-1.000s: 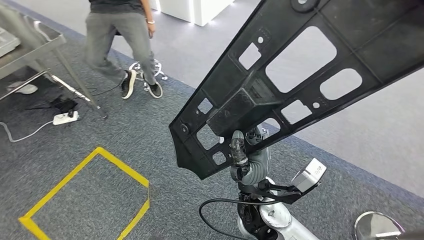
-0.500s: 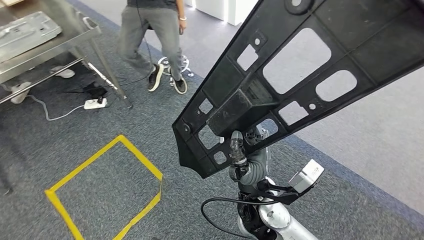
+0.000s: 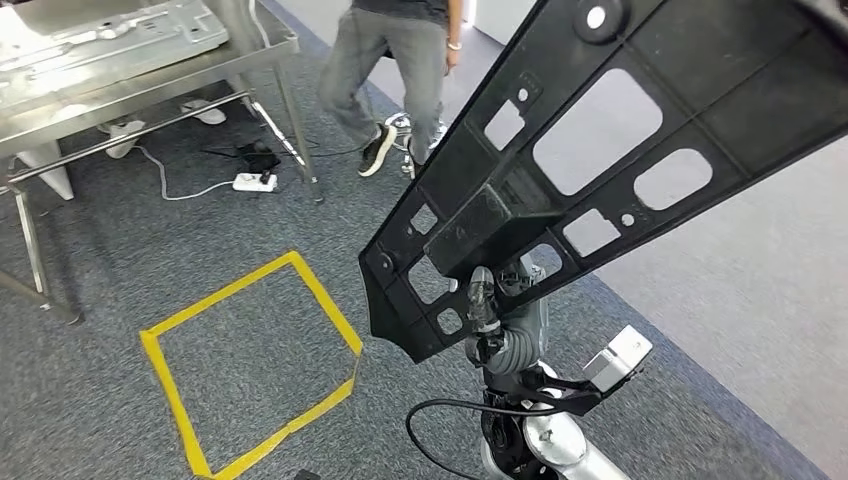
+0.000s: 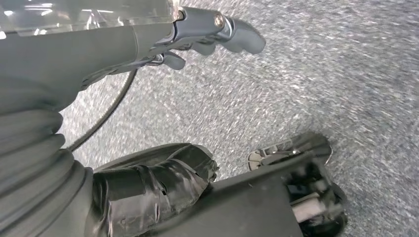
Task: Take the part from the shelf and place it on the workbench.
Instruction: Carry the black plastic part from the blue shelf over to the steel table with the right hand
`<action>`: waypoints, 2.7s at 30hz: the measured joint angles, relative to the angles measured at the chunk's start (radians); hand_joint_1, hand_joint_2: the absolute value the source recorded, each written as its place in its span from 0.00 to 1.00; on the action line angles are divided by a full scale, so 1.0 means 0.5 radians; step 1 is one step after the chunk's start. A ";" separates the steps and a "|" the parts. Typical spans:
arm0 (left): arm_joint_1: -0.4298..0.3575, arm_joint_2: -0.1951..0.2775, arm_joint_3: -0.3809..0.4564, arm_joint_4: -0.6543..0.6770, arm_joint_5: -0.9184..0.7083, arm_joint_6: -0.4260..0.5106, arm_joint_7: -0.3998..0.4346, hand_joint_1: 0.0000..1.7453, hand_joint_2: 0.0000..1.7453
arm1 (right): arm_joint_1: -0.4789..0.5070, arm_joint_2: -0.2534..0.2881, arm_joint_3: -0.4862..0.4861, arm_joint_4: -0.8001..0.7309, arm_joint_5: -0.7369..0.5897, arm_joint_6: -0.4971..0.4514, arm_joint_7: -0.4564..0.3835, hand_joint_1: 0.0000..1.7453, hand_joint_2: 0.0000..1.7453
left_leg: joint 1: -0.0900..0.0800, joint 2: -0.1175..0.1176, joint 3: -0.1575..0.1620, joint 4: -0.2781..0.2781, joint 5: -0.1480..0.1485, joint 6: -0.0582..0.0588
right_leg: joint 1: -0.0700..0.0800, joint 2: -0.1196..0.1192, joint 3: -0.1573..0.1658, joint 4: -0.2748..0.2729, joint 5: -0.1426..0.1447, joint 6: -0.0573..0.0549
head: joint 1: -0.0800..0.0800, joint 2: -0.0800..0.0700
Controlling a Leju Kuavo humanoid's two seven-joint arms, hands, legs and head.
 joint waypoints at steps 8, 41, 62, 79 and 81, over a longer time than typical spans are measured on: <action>0.024 0.007 0.001 0.000 0.046 0.003 -0.034 0.00 1.00 | 0.001 -0.006 -0.020 0.007 -0.013 0.035 0.001 1.00 1.00 | 0.019 -0.199 -0.043 0.083 -0.051 -0.073 | -0.019 0.127 0.197 -0.487 0.252 -0.029 | 0.004 0.000; -0.001 0.000 0.000 0.002 -0.035 0.033 0.040 0.00 1.00 | -0.056 -0.002 -0.044 0.153 -0.017 0.195 0.035 1.00 1.00 | 0.018 -0.116 -0.093 0.140 -0.063 -0.096 | -0.023 0.060 0.223 -0.530 0.274 -0.052 | -0.015 0.000; -0.025 -0.006 -0.004 0.002 -0.038 0.009 0.069 0.00 1.00 | -0.029 0.003 -0.033 0.216 -0.010 0.139 0.026 1.00 1.00 | 0.019 0.045 -0.052 0.032 0.006 -0.022 | -0.002 -0.003 0.018 -0.030 0.025 0.019 | 0.001 0.000; -0.014 -0.009 -0.005 0.002 -0.020 -0.008 0.060 0.00 1.00 | -0.022 0.007 -0.031 0.217 -0.016 0.129 0.026 1.00 1.00 | 0.046 0.070 -0.232 0.367 -0.071 -0.147 | -0.013 -0.003 0.273 -0.549 0.240 -0.066 | -0.019 0.000; -0.018 -0.009 -0.005 0.002 -0.020 -0.009 0.057 0.00 1.00 | -0.023 0.007 -0.031 0.216 -0.017 0.129 0.027 1.00 1.00 | 0.037 0.078 -0.112 0.128 0.009 -0.133 | -0.009 -0.003 0.289 -0.549 0.225 -0.047 | -0.018 0.000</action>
